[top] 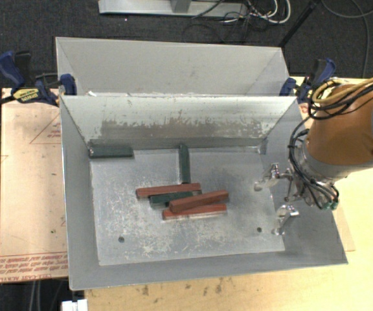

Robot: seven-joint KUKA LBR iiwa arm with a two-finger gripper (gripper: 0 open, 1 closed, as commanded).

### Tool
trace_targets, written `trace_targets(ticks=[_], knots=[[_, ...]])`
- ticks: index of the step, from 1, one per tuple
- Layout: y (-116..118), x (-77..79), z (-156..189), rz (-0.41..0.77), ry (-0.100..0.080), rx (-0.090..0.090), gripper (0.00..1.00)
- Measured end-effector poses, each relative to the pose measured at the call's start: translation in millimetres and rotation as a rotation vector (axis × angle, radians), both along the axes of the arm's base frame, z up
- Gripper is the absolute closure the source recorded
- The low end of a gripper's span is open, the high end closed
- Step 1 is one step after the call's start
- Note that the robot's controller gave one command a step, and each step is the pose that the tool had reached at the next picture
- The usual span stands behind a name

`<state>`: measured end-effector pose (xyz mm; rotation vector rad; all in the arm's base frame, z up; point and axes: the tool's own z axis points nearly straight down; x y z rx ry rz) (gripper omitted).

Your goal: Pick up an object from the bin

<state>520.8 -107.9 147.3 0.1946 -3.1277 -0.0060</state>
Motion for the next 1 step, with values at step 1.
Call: trace_targets(ticks=[1], knots=[[29.0,28.4,-1.1,0.135,-0.015,-0.007,0.00]])
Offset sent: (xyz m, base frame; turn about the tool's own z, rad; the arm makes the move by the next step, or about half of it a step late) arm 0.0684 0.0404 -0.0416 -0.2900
